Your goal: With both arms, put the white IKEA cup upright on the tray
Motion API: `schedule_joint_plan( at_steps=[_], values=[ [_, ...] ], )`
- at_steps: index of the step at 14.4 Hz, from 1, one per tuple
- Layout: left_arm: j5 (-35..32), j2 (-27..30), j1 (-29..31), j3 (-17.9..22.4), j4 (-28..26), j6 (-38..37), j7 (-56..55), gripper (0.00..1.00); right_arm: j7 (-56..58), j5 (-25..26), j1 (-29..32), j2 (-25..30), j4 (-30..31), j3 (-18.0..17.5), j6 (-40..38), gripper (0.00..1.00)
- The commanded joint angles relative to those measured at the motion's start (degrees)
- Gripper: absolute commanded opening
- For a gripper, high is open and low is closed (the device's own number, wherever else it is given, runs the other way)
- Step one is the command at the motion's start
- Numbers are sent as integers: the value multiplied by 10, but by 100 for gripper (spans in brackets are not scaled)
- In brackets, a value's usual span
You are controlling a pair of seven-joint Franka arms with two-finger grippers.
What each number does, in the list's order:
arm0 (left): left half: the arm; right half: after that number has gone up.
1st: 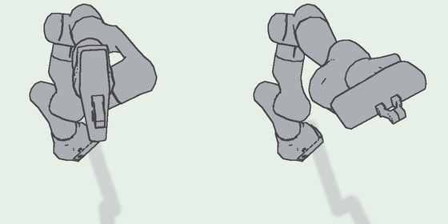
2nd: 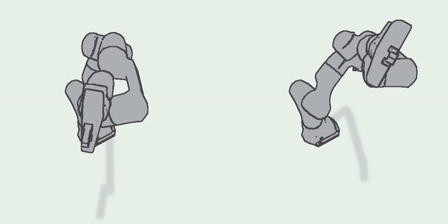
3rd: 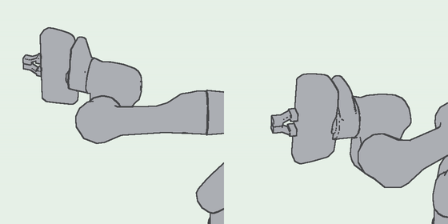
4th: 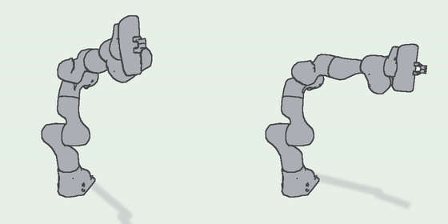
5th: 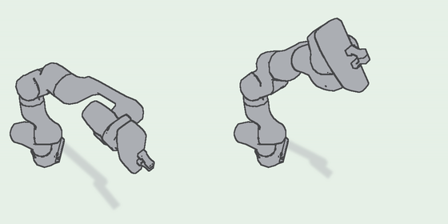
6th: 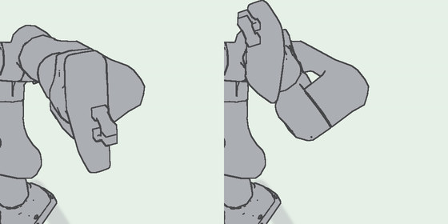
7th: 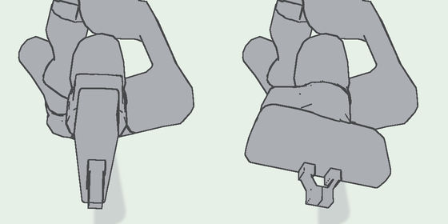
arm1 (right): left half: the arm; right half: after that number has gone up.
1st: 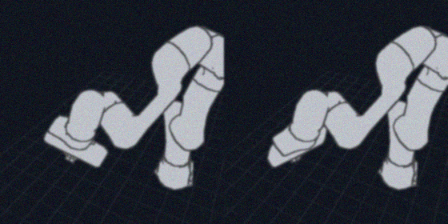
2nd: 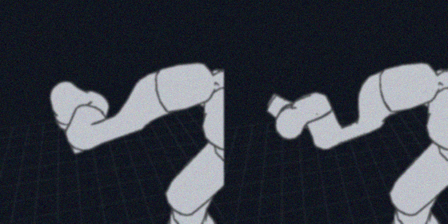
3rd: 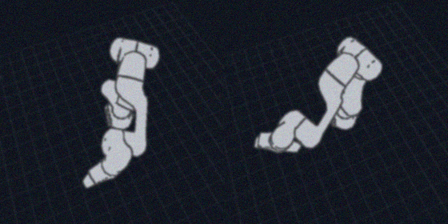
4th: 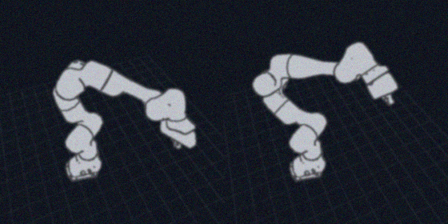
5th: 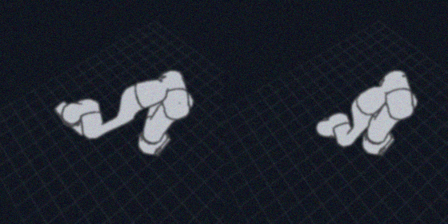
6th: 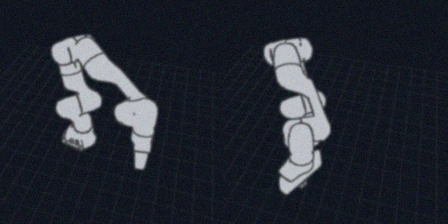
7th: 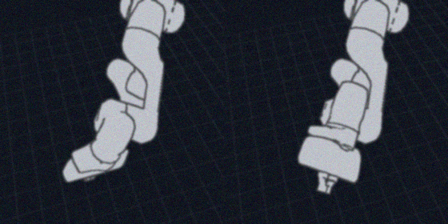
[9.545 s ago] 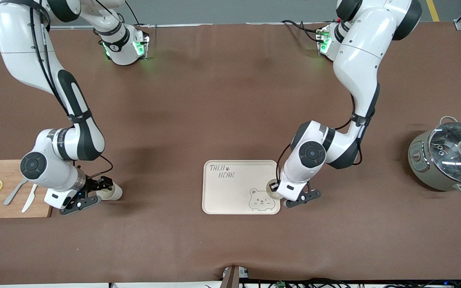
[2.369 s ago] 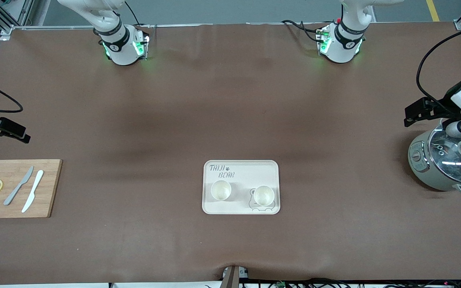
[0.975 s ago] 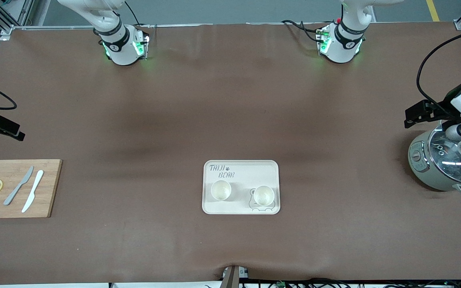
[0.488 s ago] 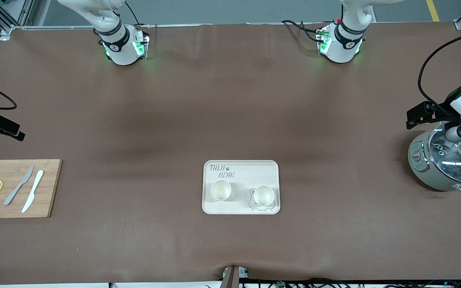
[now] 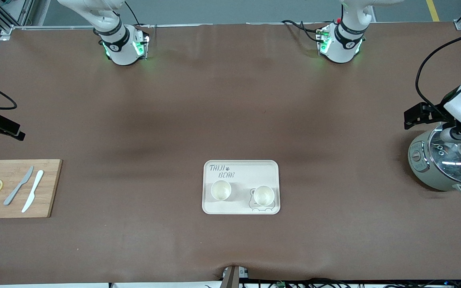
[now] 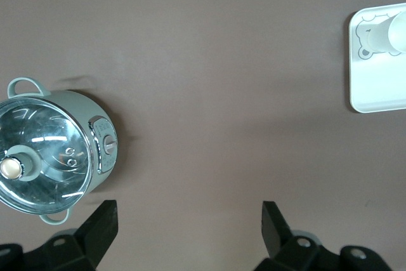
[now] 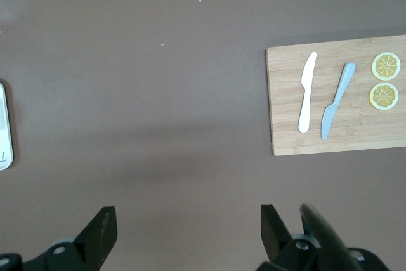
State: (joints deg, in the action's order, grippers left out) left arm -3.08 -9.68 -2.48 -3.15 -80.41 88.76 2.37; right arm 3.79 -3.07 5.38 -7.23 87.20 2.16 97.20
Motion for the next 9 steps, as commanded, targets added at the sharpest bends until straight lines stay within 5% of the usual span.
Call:
schedule_joint_plan(
  at_steps=[1, 9],
  values=[
    [17, -1, 5, -4, 0, 5, 4, 100, -2, 4, 6, 6, -2, -7, -9, 100],
    [32, -3, 16, -2, -7, 33, -4, 100, -2, 4, 6, 6, -2, -7, -8, 100]
  ],
)
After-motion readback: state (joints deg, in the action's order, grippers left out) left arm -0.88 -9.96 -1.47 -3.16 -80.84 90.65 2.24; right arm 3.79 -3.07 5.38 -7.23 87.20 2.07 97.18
